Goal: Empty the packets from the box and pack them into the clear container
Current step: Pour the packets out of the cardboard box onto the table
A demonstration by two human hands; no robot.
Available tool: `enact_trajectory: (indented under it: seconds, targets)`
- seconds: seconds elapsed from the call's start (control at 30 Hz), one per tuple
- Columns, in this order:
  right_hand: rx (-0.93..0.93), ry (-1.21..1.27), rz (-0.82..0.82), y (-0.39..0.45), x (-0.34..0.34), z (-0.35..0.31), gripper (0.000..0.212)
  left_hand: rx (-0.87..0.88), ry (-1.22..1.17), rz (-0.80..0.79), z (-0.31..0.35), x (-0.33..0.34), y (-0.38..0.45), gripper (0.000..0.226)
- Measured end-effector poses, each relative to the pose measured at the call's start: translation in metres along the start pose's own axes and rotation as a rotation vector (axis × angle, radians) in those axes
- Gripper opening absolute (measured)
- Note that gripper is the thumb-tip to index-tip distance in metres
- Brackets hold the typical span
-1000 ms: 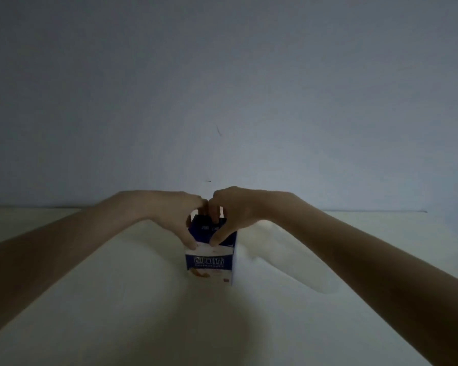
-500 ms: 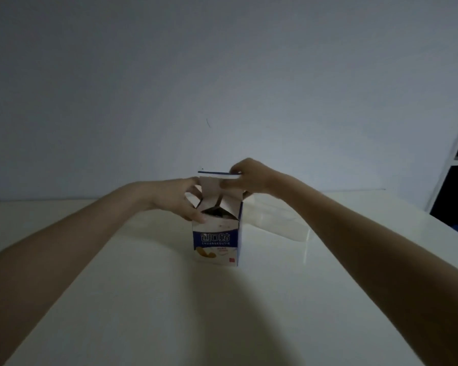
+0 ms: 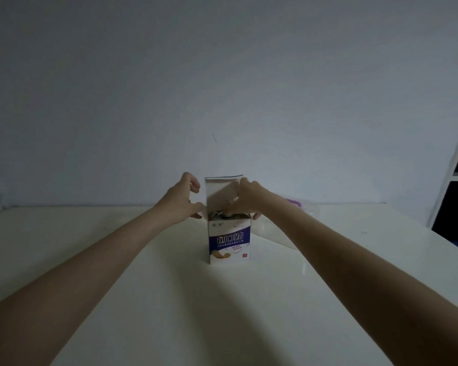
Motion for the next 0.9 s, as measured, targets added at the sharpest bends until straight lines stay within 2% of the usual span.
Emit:
enact_trajectory:
  seconds: [0.07, 0.13, 0.17, 0.23, 0.3, 0.33, 0.4, 0.57, 0.67, 0.8, 0.9]
  targets:
    - [0.004, 0.116, 0.022, 0.002, -0.002, 0.004, 0.059, 0.058, 0.071, -0.015, 0.001, 0.006, 0.002, 0.025]
    - [0.015, 0.261, 0.035, 0.008, -0.002, 0.015, 0.048, 0.066, -0.003, -0.137, -0.003, 0.017, 0.007, 0.025]
    - [0.018, 0.292, 0.033, 0.01, -0.002, 0.021, 0.046, 0.035, -0.069, -0.213, -0.004, 0.021, 0.008, 0.033]
    - [-0.075, 0.03, 0.093, 0.011, -0.007, 0.027, 0.042, -0.033, -0.144, -0.312, -0.01, 0.025, 0.01, 0.054]
    - [-0.258, -0.435, 0.242, 0.004, -0.015, 0.011, 0.033, -0.032, -0.101, -0.352, -0.013, 0.021, 0.015, 0.064]
    - [-0.385, -0.56, 0.257, -0.001, -0.012, -0.002, 0.026, -0.025, -0.09, -0.369, -0.013, 0.02, 0.015, 0.066]
    - [-0.514, -0.602, 0.096, -0.001, 0.003, -0.022, 0.022, -0.023, -0.096, -0.407, -0.017, 0.02, 0.016, 0.067]
    - [-0.424, -0.671, -0.314, 0.021, 0.022, -0.034, 0.054, -0.037, -0.142, -0.415, -0.031, 0.023, 0.015, 0.065]
    - [-0.421, -0.736, -0.511, 0.022, 0.037, -0.032, 0.058, -0.033, -0.118, -0.464, -0.045, 0.039, 0.011, 0.069]
    - [-0.448, -0.761, -0.436, 0.027, 0.051, -0.029, 0.042, -0.003, -0.248, -0.479, -0.051, 0.053, 0.013, 0.09]
    - [-0.457, -0.708, -0.345, 0.044, 0.051, -0.029, 0.035, 0.009, -0.297, -0.451, -0.051, 0.048, 0.018, 0.084]
Point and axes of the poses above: each hand's wrist, its own y-axis towards the middle knuckle, its own x-axis out of the palm, z = x × y, the point moved 8 cm from there along y, towards the middle knuckle, and after that the axes turned 6 degrees about -z, right-handed, at the moved point
